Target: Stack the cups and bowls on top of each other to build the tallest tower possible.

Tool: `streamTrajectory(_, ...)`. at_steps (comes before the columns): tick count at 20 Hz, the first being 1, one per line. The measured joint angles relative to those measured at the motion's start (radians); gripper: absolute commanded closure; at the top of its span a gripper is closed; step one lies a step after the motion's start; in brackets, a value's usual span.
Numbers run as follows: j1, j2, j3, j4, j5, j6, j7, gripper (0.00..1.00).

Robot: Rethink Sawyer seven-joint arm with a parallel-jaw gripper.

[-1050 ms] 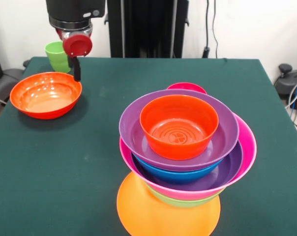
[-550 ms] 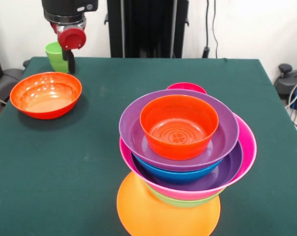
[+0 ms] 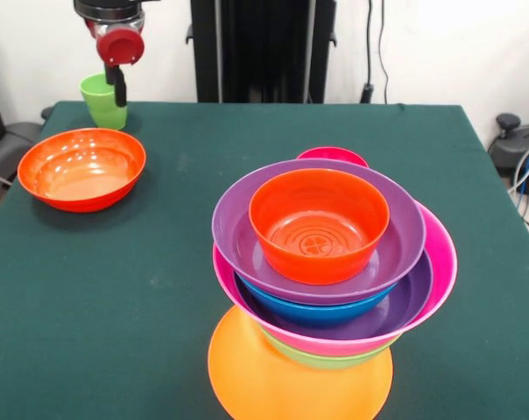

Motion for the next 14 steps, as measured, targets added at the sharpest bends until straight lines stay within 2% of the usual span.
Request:
streamTrajectory(6, -0.03, -0.024, 0.006, 0.065, -0.038, -0.044, 0.0, 0.0)
streamTrajectory(14, -0.074, -0.021, 0.019, 0.103, -0.098, -0.098, 0.0, 0.0)
